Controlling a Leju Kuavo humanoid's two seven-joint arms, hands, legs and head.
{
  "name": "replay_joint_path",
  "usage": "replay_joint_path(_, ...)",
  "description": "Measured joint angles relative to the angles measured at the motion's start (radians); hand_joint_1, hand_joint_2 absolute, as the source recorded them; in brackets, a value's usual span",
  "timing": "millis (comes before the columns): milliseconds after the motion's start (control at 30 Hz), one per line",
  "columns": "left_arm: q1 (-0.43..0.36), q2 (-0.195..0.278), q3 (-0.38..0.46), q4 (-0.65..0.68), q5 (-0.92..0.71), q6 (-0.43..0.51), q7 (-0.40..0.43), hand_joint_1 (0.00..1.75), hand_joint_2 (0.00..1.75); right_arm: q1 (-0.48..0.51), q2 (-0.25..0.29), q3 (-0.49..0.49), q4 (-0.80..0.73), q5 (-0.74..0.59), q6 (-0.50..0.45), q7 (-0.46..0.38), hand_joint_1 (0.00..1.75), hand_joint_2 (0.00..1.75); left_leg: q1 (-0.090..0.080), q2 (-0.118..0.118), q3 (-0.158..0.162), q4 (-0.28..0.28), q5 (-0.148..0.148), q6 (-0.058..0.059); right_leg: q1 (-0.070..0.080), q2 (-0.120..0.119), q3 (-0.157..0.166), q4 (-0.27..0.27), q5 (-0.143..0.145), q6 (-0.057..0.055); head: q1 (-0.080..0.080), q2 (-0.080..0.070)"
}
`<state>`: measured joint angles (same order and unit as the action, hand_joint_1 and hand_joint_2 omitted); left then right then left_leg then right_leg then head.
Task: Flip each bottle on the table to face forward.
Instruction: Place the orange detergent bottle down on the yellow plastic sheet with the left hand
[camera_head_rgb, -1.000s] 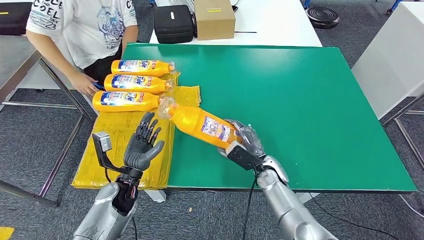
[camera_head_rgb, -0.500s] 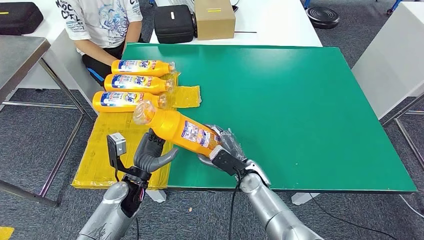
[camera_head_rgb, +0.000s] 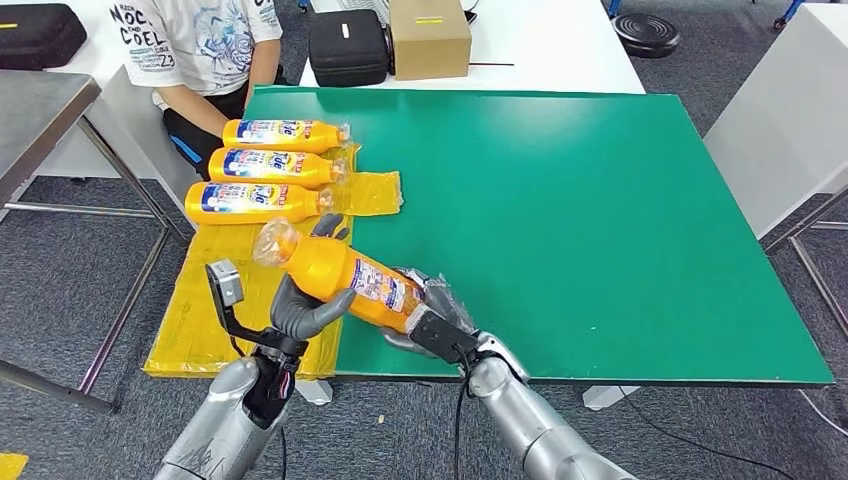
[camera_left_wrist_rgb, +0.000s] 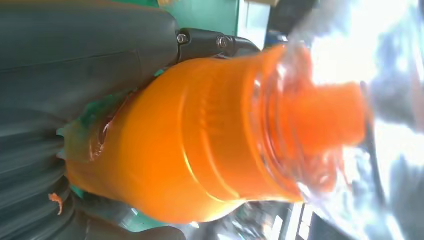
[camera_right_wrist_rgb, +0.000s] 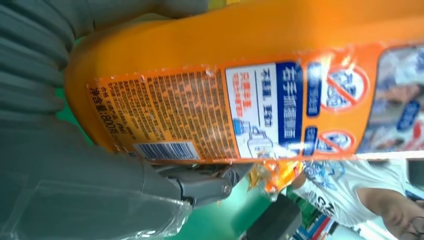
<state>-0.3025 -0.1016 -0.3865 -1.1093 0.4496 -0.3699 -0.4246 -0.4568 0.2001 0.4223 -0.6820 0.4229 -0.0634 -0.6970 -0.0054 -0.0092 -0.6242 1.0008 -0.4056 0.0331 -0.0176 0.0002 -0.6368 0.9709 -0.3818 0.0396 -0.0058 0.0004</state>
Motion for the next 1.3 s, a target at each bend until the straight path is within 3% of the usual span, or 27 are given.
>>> replay_joint_path(233,-0.005,-0.007,0.005,0.001,0.059,-0.087,0.027,0.00,1.75,-0.005,0.005,0.031,0.023,-0.033,0.004,-0.002,1.75,1.75,0.000,0.000,0.000,0.000,0.000,0.000,0.000,0.000,0.000,0.000,0.000,0.000,0.000,0.000)
replay_joint_path(467,-0.017,-0.008,-0.008,0.001,0.017,-0.142,-0.003,0.00,1.75,-0.015,0.009,0.056,0.029,-0.046,0.006,-0.002,1.75,1.75,0.000,0.000,0.000,0.000,0.000,0.000,0.000,0.000,0.000,0.000,0.000,0.000,0.000,0.000)
replay_joint_path(1100,-0.020,-0.009,-0.020,0.001,0.004,-0.150,-0.010,0.03,1.75,-0.015,0.010,0.065,0.035,-0.048,0.006,-0.002,1.75,1.75,0.000,0.000,0.000,0.000,0.000,0.000,0.000,0.000,0.000,0.000,0.000,0.000,0.000,0.000)
replay_joint_path(1133,-0.020,-0.009,-0.020,0.001,0.000,-0.150,-0.012,0.22,1.75,-0.015,0.010,0.066,0.035,-0.049,0.007,-0.002,1.75,1.75,0.000,0.000,0.000,0.000,0.000,0.000,0.000,0.000,0.000,0.000,0.000,0.000,0.000,0.000)
replay_joint_path(1233,-0.021,-0.009,-0.021,0.001,-0.030,-0.150,-0.024,1.40,1.75,-0.015,0.010,0.067,0.035,-0.052,0.009,-0.002,1.75,1.75,0.000,0.000,0.000,0.000,0.000,0.000,0.000,0.000,0.000,0.000,0.000,0.000,0.000,0.000)
replay_joint_path(1267,-0.021,-0.009,-0.021,0.001,-0.041,-0.149,-0.027,1.64,1.75,-0.015,0.010,0.067,0.035,-0.053,0.010,-0.002,1.75,1.75,0.000,0.000,0.000,0.000,0.000,0.000,0.000,0.000,0.000,0.000,0.000,0.000,0.000,0.000)
replay_joint_path(1300,-0.022,-0.009,-0.022,0.001,-0.052,-0.146,-0.030,1.70,1.75,-0.015,0.010,0.068,0.035,-0.055,0.011,-0.002,1.75,1.75,0.000,0.000,0.000,0.000,0.000,0.000,0.000,0.000,0.000,0.000,0.000,0.000,0.000,0.000)
